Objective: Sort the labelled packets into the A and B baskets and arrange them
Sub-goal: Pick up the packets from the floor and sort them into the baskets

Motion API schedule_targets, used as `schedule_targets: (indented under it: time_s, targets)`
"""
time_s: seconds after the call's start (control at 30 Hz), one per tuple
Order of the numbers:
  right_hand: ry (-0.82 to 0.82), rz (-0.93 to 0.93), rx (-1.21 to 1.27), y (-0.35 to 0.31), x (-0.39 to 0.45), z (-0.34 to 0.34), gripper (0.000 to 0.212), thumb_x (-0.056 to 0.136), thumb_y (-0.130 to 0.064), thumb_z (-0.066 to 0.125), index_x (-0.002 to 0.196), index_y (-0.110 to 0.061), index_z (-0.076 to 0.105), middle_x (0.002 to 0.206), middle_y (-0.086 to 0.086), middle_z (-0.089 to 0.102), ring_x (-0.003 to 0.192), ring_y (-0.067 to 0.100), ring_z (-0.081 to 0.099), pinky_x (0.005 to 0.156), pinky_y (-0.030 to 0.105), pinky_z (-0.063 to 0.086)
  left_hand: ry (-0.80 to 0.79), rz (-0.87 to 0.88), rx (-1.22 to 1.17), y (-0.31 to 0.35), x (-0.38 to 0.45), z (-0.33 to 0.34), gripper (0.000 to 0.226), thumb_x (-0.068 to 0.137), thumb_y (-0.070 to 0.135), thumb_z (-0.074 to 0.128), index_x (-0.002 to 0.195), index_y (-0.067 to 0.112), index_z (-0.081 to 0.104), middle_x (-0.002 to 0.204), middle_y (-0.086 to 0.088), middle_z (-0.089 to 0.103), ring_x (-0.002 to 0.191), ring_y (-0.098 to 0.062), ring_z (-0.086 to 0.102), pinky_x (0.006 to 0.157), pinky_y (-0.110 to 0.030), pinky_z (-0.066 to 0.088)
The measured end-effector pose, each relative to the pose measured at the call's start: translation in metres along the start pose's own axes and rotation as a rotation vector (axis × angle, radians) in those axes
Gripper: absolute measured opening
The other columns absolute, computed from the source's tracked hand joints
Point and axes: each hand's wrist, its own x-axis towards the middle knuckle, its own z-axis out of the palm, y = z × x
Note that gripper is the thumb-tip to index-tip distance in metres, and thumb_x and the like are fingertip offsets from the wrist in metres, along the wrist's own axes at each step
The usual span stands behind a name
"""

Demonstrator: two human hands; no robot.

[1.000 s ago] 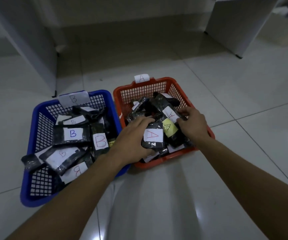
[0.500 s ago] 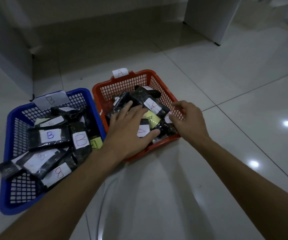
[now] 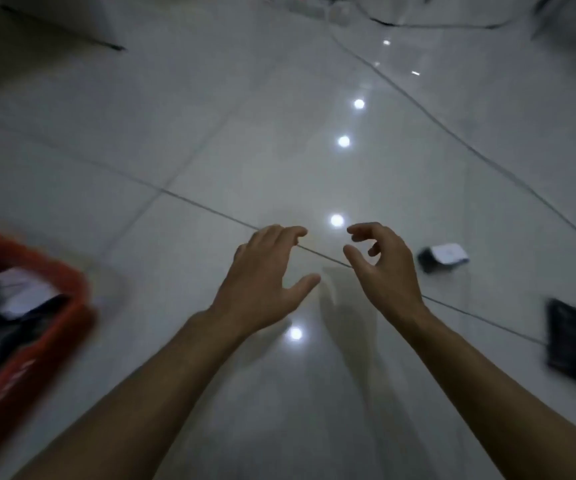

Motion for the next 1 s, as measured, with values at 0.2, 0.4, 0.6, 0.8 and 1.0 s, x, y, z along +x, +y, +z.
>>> schedule_targets:
  time_s: [0.2, 0.4, 0.6, 0.8, 1.0]
  targets:
    - [0.241, 0.296, -0.127, 0.105, -0.068, -0.108, 0.019, 0.091, -0.022, 0.066, 0.109, -0.027, 0.064, 0.107, -0.014, 0.061, 0.102, 0.009, 0.052, 0.082, 0.019, 0.042, -0.240, 0.238, -0.074, 0.090, 0.050, 0.106, 0.068, 0.086, 0.053, 0.061, 0.143, 0.025, 0.038, 0.134, 0.004, 0.049, 0.127, -0.017, 0.040, 0.104, -0.039, 0.035]
    - [0.401, 0.484, -0.182, 0.156, -0.120, -0.155, 0.023, 0.087, -0.028, 0.072, 0.109, -0.028, 0.063, 0.108, -0.010, 0.054, 0.107, 0.013, 0.045, 0.091, 0.033, 0.045, -0.208, 0.249, 0.006, 0.138, 0.090, 0.177, 0.079, 0.081, 0.051, 0.068, 0.145, 0.020, 0.035, 0.143, -0.008, 0.038, 0.130, -0.030, 0.036, 0.103, -0.046, 0.038]
    - [0.541, 0.613, -0.402, 0.177, -0.114, -0.175, 0.049, 0.074, -0.044, 0.080, 0.116, -0.029, 0.059, 0.121, -0.004, 0.047, 0.116, 0.022, 0.039, 0.095, 0.039, 0.033, -0.147, -0.062, 0.059, 0.156, 0.140, 0.206, 0.081, 0.085, 0.038, 0.069, 0.150, 0.018, 0.024, 0.149, -0.013, 0.035, 0.138, -0.033, 0.028, 0.106, -0.048, 0.029]
    - [0.545, 0.895, -0.333, 0.205, -0.092, -0.198, 0.106, 0.061, -0.062, 0.082, 0.146, -0.023, 0.031, 0.148, 0.005, 0.036, 0.140, 0.029, 0.026, 0.113, 0.051, 0.022, -0.265, 0.163, 0.012, 0.169, 0.146, 0.212, 0.044, 0.081, 0.024, 0.068, 0.123, 0.018, 0.056, 0.120, -0.006, 0.060, 0.108, -0.030, 0.055, 0.088, -0.041, 0.045]
    - [0.432, 0.942, -0.285, 0.227, -0.096, -0.205, 0.105, 0.063, -0.056, 0.081, 0.147, -0.021, 0.028, 0.143, 0.005, 0.046, 0.130, 0.030, 0.037, 0.103, 0.047, 0.030, -0.362, 0.343, -0.106, 0.213, 0.156, 0.228, 0.041, 0.077, 0.044, 0.068, 0.113, 0.027, 0.060, 0.109, 0.009, 0.063, 0.099, -0.015, 0.058, 0.080, -0.036, 0.050]
